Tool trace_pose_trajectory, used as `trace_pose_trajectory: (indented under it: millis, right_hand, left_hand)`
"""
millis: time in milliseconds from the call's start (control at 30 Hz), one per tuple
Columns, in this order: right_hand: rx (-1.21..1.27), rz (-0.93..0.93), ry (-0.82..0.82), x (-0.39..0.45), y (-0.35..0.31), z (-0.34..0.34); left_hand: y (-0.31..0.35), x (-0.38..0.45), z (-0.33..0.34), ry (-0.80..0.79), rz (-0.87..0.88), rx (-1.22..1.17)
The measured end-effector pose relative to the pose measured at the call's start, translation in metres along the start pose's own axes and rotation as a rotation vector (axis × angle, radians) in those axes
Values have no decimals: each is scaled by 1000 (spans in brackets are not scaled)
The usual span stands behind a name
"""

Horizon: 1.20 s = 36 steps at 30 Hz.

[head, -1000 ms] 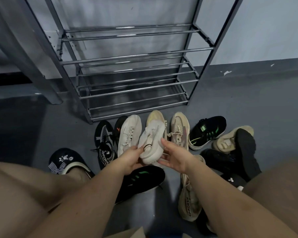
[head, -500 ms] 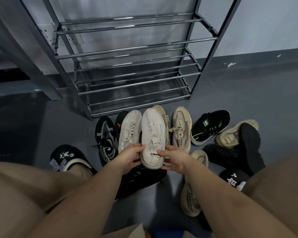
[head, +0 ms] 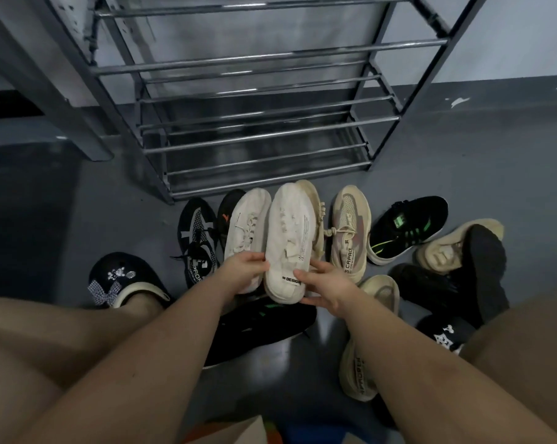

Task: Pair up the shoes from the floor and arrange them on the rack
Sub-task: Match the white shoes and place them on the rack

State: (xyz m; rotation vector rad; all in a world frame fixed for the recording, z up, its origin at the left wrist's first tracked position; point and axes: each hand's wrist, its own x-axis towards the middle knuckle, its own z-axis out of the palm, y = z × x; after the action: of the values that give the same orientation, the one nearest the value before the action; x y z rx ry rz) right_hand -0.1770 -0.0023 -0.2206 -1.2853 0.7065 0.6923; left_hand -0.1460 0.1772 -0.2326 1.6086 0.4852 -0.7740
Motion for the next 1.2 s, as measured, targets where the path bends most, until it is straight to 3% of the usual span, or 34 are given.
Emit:
trace_pose_trajectory:
  millis: [133, 200, 400, 533, 933, 1200]
  right_hand:
    - [27, 1, 65, 15, 0, 2]
    - [42, 20, 63, 21, 0, 2]
    - [-27, 48, 88, 39, 3, 5]
    - [-13, 84, 124, 43, 8, 5]
    - [-78, 55, 8, 41, -2, 7]
    - [61, 105, -35, 6, -12, -10]
  left_hand:
    - [6, 6, -41, 358, 130, 161]
    - [0, 9, -54, 441, 87, 200]
    - [-23, 17, -44, 156, -187, 240]
    - [-37, 23, -30, 177, -259, -21]
    - [-25, 15, -36, 69, -283, -442]
    - [-4, -25, -15, 50, -233, -453]
